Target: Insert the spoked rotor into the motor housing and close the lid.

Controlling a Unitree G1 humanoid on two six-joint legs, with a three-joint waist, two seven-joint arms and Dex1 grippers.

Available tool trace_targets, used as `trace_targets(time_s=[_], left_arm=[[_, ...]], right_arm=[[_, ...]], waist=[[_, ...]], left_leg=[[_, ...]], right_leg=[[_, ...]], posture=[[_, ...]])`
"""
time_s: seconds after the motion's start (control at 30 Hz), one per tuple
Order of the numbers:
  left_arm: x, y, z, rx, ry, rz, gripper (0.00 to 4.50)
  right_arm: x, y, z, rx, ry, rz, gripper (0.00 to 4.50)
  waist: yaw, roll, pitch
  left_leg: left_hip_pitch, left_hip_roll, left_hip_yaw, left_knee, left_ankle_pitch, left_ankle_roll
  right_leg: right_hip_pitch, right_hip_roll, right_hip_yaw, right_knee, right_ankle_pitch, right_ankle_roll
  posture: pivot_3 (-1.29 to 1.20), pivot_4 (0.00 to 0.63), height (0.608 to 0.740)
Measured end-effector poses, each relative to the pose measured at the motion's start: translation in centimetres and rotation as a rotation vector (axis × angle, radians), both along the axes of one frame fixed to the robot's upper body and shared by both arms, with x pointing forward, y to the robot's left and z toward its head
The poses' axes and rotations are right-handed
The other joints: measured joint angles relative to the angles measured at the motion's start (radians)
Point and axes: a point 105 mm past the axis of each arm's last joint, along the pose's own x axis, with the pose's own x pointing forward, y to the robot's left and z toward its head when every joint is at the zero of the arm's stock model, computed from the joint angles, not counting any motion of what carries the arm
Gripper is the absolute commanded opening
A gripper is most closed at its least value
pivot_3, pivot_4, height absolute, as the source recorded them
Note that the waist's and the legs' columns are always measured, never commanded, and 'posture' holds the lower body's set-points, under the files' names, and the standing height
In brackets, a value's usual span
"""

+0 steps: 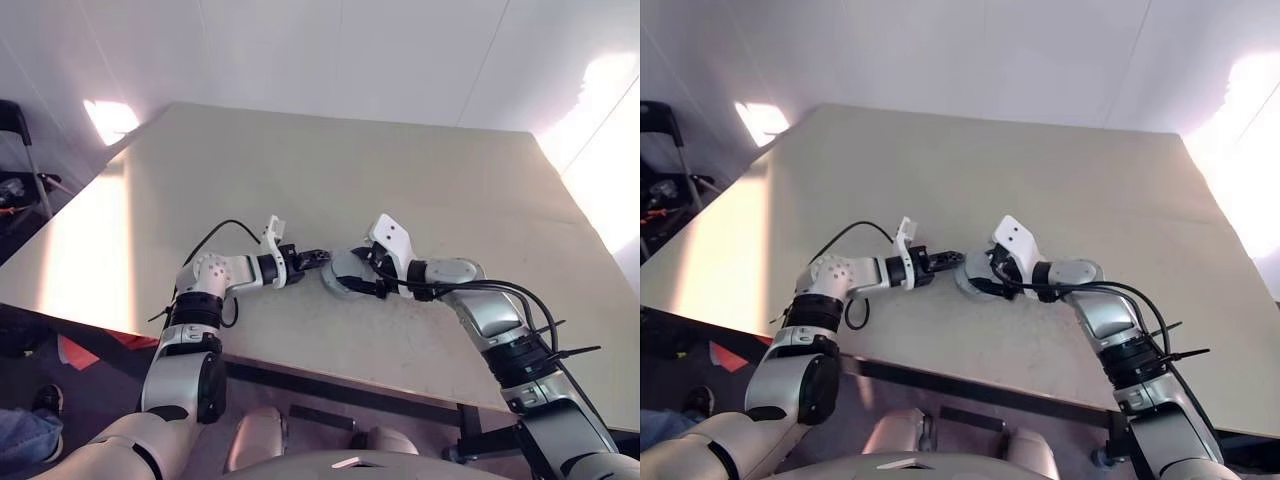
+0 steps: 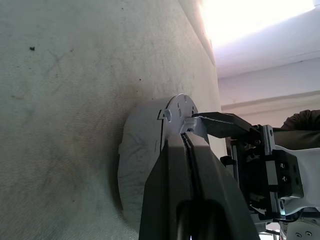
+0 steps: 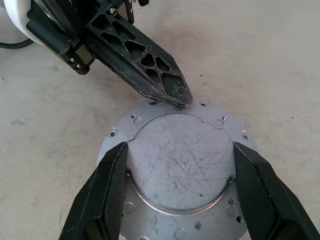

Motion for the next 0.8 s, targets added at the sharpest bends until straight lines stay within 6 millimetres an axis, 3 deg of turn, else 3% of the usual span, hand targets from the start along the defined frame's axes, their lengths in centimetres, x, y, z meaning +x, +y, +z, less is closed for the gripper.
trace_targets(time_s=[0.1, 0.23, 0.53, 0.67, 0.8], left_arm=[[0.0, -0.1, -0.2, -0.005, 0.007, 0.012, 0.02], [-0.1, -0.1, -0.4, -0.011, 0.013, 0.019, 0.00], [-0.2, 0.0, 0.0, -0.037, 0.014, 0.019, 0.00], [-0.2, 0.0, 0.3, -0.051, 0.003, 0.016, 0.00], [-0.2, 0.0, 0.4, -0.056, 0.002, 0.012, 0.00]], right_arm=[[0.1, 0.0, -0.1, -0.004, 0.006, -0.003, 3.10], [0.3, -0.2, -0.1, -0.009, 0.019, -0.020, 4.42], [-0.1, -0.1, 1.0, 0.035, 0.015, -0.032, 4.46], [0.3, -0.3, 4.7, 0.160, -0.017, -0.067, 4.46], [0.4, -0.8, 7.0, 0.258, -0.014, -0.095, 4.46]], waist=[[0.000, 0.000, 0.000], [0.000, 0.000, 0.000], [0.000, 0.000, 0.001], [0.000, 0.000, 0.001], [0.001, 0.000, 0.001]], left_leg=[[0.005, 0.000, 0.000, 0.000, 0.000, 0.000], [0.009, 0.000, 0.000, -0.002, 0.000, 0.000], [0.005, -0.001, 0.000, -0.010, 0.000, -0.001], [-0.010, -0.001, 0.000, -0.009, 0.001, -0.001], [-0.011, -0.001, 0.001, -0.008, 0.000, 0.000]], right_leg=[[0.005, 0.000, 0.000, -0.001, -0.001, 0.002], [0.008, 0.000, 0.000, -0.003, -0.002, 0.003], [0.003, 0.000, 0.000, -0.006, -0.001, 0.002], [-0.011, 0.000, 0.000, -0.005, 0.003, -0.005], [-0.012, 0.000, 0.000, -0.005, 0.002, -0.005]], posture=[[0.00, 0.000, 0.740], [0.00, 0.000, 0.740], [0.00, 0.000, 0.740], [0.00, 0.000, 0.740], [0.00, 0.000, 0.740]])
